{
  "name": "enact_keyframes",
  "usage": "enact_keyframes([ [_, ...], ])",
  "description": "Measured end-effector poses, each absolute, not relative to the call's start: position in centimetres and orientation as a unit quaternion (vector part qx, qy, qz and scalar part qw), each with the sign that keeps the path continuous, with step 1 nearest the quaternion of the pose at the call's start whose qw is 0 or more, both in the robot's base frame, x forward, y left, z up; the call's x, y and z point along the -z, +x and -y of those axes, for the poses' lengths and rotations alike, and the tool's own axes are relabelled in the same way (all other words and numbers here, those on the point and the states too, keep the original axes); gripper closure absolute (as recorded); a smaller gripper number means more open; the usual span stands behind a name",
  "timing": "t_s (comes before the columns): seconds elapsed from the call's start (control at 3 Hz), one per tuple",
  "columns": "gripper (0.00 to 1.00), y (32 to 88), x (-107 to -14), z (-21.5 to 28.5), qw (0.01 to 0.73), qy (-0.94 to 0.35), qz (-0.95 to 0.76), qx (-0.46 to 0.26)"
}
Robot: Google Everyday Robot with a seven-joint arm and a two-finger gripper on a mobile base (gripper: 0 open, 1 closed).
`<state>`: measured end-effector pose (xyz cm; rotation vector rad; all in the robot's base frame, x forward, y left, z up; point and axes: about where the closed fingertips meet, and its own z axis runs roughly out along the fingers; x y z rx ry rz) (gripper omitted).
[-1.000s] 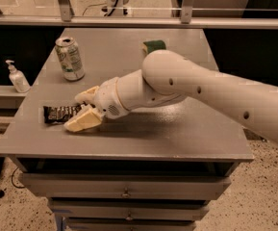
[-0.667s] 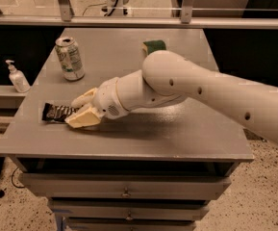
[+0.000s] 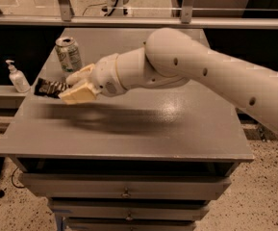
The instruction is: Pick rxbar chocolate
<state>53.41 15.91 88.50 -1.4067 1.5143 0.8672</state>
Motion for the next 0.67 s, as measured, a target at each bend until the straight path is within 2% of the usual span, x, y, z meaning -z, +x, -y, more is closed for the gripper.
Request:
enact_keyframes([
  [0.33, 1.00, 55.47, -92.69, -15.20, 0.471, -0.544, -0.595, -0.358],
  [0.67, 1.00, 55.63, -93.22, -15.23, 0.475, -0.544, -0.593, -0.357],
])
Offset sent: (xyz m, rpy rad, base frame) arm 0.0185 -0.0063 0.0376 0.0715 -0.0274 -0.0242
